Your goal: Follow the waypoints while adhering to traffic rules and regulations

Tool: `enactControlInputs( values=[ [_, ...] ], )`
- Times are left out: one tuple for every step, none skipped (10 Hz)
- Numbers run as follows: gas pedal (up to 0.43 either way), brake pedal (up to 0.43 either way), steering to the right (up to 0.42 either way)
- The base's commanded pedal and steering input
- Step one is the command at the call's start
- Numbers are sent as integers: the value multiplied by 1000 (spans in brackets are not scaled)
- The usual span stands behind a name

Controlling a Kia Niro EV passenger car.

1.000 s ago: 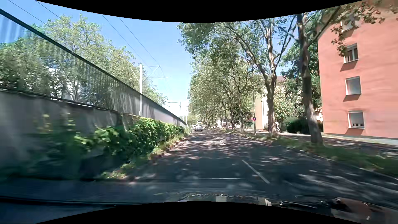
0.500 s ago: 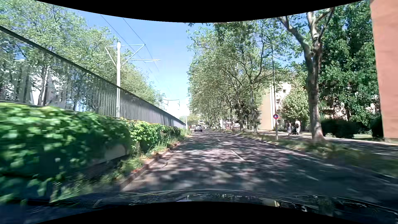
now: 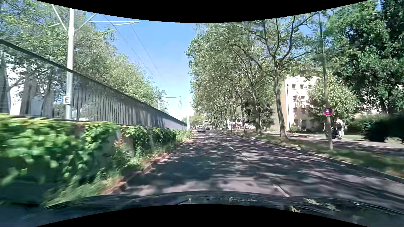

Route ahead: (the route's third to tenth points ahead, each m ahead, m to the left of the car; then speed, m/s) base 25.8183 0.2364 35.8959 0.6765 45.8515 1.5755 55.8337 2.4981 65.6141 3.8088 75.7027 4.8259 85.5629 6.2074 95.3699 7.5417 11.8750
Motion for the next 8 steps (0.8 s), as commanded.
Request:
enactControlInputs(
  values=[
    [67,0,-9],
    [67,0,-9],
    [67,0,-9],
    [67,0,-9],
    [67,0,-9],
    [67,0,-9],
    [67,0,-9],
    [67,0,-9]
  ],
)
